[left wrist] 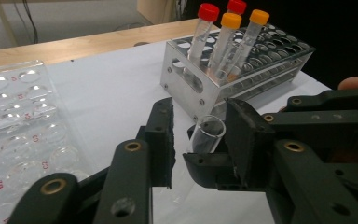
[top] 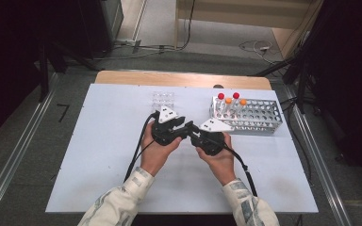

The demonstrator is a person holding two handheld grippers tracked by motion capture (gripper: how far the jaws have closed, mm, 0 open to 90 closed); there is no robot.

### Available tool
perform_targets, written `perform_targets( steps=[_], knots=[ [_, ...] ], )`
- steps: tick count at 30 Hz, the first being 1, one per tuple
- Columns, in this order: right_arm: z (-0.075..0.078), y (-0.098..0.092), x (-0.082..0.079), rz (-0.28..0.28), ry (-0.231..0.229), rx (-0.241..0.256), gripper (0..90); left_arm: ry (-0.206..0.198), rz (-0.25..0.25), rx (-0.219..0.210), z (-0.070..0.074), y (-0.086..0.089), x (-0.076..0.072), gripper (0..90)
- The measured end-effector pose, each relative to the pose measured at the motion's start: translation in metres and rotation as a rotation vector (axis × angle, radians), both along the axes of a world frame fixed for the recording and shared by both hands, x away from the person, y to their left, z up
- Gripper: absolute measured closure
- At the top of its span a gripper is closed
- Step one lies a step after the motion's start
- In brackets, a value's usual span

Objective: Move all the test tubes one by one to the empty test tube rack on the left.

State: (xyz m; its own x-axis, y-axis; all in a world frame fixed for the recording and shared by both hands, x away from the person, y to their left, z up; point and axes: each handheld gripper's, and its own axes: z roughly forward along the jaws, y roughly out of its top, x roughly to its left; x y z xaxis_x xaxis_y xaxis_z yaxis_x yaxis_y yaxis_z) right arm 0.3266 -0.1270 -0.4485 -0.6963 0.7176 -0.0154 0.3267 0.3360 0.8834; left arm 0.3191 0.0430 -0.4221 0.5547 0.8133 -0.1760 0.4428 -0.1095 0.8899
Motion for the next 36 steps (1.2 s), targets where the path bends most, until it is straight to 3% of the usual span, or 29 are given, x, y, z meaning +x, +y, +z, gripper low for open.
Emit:
perform_targets(
  steps=[7,18,20,29,36],
  knots=[
    [0.000,0.000,-0.001,0.001,-0.006,-0.002,72.9,0.014,-0.022,-0.001,0.000,-0.001,0.000,74.4],
    [-0.001,0.002,-0.001,0.001,-0.002,-0.003,72.1,0.005,-0.011,0.017,0.000,0.001,0.001,77.5],
    [-0.001,0.002,-0.001,0.006,0.002,0.004,69.7,0.002,-0.005,0.019,0.000,0.001,0.001,77.5],
    [-0.001,0.002,-0.001,0.019,0.024,0.016,42.5,-0.010,0.029,-0.013,0.008,0.008,0.005,77.5],
    [-0.003,-0.003,-0.001,0.009,0.036,0.019,39.5,-0.029,0.071,-0.035,0.020,0.019,0.013,77.5]
  ],
)
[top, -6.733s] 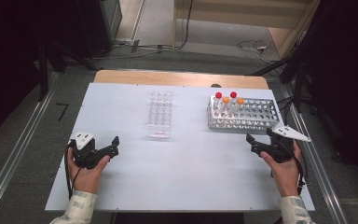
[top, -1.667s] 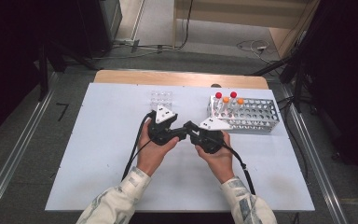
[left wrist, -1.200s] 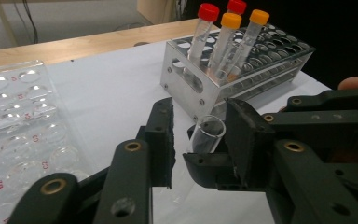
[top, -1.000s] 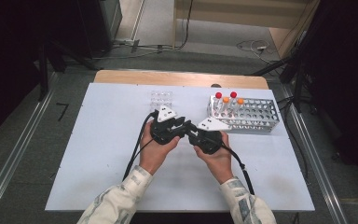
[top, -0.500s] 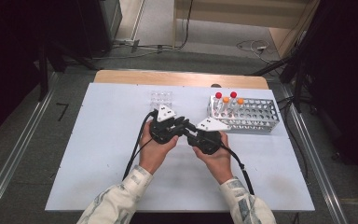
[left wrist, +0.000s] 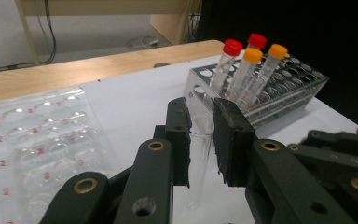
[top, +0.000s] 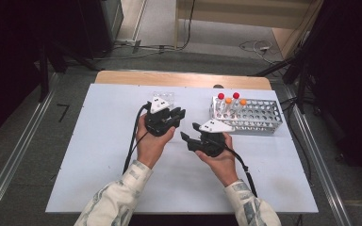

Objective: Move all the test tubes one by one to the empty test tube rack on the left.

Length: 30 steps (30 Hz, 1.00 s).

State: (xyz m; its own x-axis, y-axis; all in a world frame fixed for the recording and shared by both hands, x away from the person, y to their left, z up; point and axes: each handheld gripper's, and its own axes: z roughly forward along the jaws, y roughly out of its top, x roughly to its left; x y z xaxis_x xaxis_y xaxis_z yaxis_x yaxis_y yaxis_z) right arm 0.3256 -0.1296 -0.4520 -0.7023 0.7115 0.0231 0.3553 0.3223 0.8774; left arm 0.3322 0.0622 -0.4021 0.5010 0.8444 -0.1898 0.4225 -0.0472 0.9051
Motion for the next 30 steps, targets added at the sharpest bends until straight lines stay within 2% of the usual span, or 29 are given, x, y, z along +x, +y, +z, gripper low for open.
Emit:
perform_targets(
  steps=[16,22,30],
  knots=[
    [-0.003,-0.008,0.003,-0.008,0.021,0.014,38.8,-0.038,0.093,-0.038,0.017,0.028,0.012,77.6],
    [-0.003,-0.008,0.003,-0.006,0.033,0.014,36.9,-0.053,0.138,-0.012,0.019,0.038,0.016,77.5],
    [-0.003,-0.009,0.003,-0.014,0.031,0.019,31.9,-0.054,0.158,0.011,0.015,0.043,0.019,77.5]
  ],
)
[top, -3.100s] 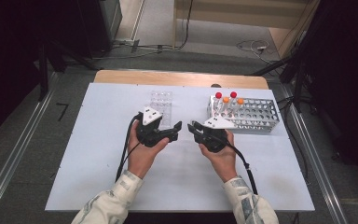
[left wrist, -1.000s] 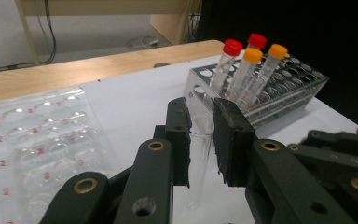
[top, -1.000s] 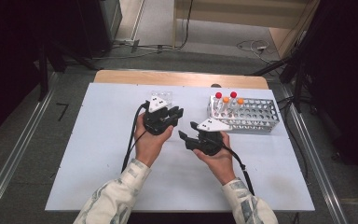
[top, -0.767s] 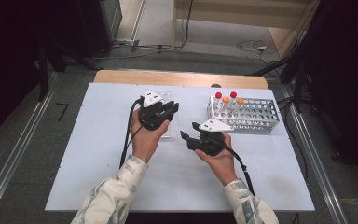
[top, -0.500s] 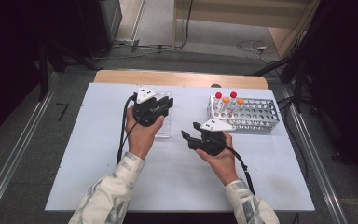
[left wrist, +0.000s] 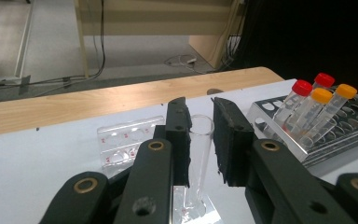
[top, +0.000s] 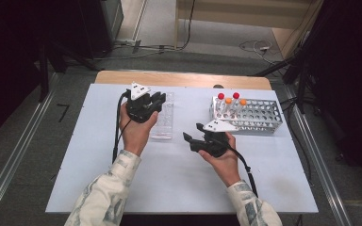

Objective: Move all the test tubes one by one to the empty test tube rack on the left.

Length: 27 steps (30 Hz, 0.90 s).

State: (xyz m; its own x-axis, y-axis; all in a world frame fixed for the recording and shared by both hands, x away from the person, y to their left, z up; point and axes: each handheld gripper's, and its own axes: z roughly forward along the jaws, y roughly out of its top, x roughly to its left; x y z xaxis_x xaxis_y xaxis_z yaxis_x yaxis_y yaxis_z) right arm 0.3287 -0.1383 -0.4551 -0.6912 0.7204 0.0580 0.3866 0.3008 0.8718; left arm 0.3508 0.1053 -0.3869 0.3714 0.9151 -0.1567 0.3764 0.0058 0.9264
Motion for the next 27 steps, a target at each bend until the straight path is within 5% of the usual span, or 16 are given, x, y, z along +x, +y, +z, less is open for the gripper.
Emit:
perform_targets(
  steps=[9,27],
  knots=[
    [0.001,-0.001,0.000,0.003,0.003,0.005,30.0,0.010,-0.010,0.008,-0.004,-0.006,0.001,77.5],
    [-0.001,-0.001,0.000,0.004,0.006,0.000,29.7,0.042,-0.021,0.187,-0.043,-0.028,-0.001,77.4]
  ],
)
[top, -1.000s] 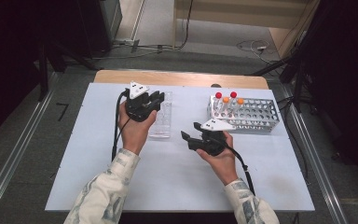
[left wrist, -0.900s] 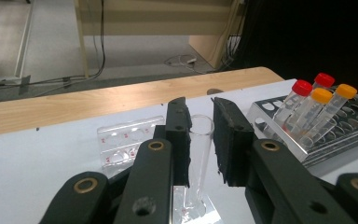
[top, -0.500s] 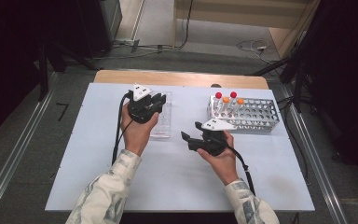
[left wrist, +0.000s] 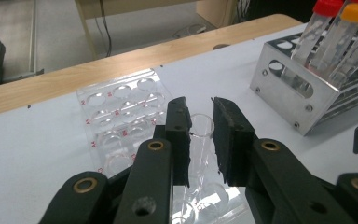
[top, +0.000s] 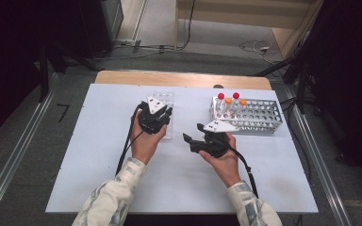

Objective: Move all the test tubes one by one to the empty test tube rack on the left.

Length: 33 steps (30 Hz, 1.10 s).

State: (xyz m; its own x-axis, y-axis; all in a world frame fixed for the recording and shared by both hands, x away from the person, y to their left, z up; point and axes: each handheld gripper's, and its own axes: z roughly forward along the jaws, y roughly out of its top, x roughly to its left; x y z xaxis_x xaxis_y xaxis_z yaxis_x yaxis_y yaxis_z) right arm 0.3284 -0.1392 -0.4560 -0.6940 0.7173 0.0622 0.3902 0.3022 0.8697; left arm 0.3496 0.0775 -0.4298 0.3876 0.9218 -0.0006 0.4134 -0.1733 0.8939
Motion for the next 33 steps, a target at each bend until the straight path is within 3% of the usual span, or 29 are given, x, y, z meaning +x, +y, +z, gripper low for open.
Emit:
perform_targets(
  steps=[6,15,21,29,33],
  knots=[
    [-0.001,0.000,0.000,-0.001,0.002,-0.005,29.6,0.017,-0.002,0.005,-0.005,-0.002,0.001,75.5],
    [0.003,-0.005,0.002,-0.023,-0.009,0.002,28.4,0.006,-0.001,-0.054,-0.001,0.001,-0.001,50.8],
    [0.007,-0.015,0.006,-0.054,-0.017,0.009,22.7,0.021,-0.009,-0.094,0.000,0.004,-0.003,32.3],
    [0.015,-0.039,0.013,-0.135,-0.044,0.017,21.5,0.022,-0.011,-0.128,-0.002,0.011,-0.009,27.2],
    [0.016,-0.052,0.019,-0.178,-0.036,0.033,21.6,0.021,-0.009,-0.132,-0.002,0.013,-0.011,27.2]
  ],
)
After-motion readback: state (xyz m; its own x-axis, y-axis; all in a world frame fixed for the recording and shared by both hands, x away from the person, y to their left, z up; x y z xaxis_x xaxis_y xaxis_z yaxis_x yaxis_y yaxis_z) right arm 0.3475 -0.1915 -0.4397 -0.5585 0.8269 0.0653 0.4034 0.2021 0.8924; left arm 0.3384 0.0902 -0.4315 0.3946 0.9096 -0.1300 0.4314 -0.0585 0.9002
